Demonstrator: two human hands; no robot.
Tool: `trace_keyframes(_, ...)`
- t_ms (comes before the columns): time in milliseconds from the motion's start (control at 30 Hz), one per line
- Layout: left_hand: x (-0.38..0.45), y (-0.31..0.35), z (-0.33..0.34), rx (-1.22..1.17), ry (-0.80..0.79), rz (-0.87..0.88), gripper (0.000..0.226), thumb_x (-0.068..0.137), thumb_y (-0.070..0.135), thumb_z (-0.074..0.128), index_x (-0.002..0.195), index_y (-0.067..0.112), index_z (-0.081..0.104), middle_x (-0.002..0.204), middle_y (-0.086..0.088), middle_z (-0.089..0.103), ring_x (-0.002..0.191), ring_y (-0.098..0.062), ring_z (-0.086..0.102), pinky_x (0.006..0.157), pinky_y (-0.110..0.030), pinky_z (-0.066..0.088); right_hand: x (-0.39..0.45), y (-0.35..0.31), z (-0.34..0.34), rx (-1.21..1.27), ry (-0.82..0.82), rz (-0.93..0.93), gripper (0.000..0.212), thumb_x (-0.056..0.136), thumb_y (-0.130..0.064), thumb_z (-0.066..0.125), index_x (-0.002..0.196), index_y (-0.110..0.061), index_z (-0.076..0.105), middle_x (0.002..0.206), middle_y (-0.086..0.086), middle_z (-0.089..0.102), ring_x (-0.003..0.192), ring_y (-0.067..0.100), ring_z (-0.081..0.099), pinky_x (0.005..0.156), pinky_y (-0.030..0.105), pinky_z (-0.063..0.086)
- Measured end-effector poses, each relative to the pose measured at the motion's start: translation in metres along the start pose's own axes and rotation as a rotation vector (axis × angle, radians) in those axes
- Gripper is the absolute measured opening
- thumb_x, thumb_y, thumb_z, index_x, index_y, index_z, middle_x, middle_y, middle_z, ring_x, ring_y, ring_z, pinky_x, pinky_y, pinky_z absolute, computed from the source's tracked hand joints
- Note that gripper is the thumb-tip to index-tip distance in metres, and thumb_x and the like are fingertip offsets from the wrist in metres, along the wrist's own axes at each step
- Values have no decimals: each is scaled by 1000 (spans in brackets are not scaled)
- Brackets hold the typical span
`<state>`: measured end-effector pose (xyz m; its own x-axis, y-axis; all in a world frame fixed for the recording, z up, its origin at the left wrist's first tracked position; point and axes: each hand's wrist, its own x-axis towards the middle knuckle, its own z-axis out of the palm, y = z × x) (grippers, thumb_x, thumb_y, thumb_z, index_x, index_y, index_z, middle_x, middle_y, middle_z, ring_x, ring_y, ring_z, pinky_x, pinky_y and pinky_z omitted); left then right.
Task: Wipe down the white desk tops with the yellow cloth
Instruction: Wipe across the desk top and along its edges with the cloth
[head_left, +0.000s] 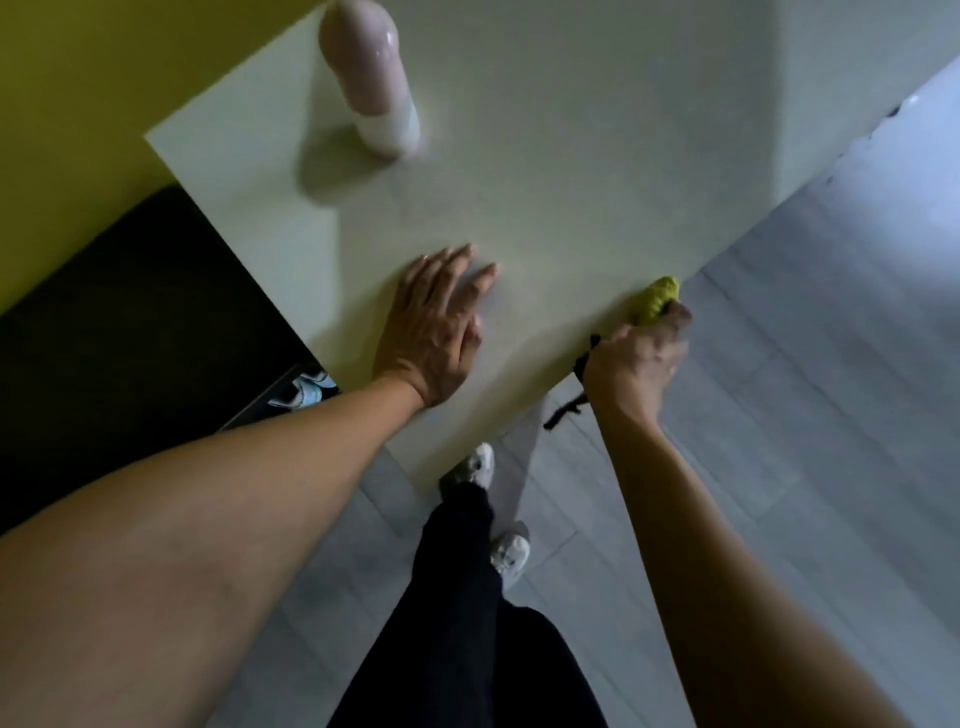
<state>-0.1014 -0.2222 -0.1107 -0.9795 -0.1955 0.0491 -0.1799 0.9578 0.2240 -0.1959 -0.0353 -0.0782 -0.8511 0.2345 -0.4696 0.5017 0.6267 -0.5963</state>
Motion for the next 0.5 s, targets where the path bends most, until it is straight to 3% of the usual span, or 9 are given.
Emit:
trace_keyframes(100, 2, 2, -3, -32, -1, -14, 59, 97, 28, 40, 155, 17, 48, 159, -18, 44, 144, -37, 41, 126, -49, 22, 4, -6, -23, -94, -2, -145, 45, 103, -25, 38, 147, -32, 27, 131, 11, 42, 117, 35, 51, 92, 55, 48)
trace_keyframes(300, -1, -1, 1, -65, 11, 15, 58, 98, 22, 49, 156, 14, 48, 161, -19, 42, 148, -39, 40, 127, -52, 23, 29, -64, -24, -123, -160, -596, 46, 103, -24, 50, 143, -35, 30, 117, 0, 49, 76, 16, 67, 49, 40, 57)
trace_keyframes(500, -2, 5, 6, -59, 5, -28, 56, 106, 23, 43, 161, 15, 38, 168, -15, 33, 155, -36, 31, 125, -56, 25, 60, -126, 6, -364, -368, -983, 54, 94, -20, 59, 144, -33, 41, 113, 7, 53, 96, 28, 56, 68, 40, 52)
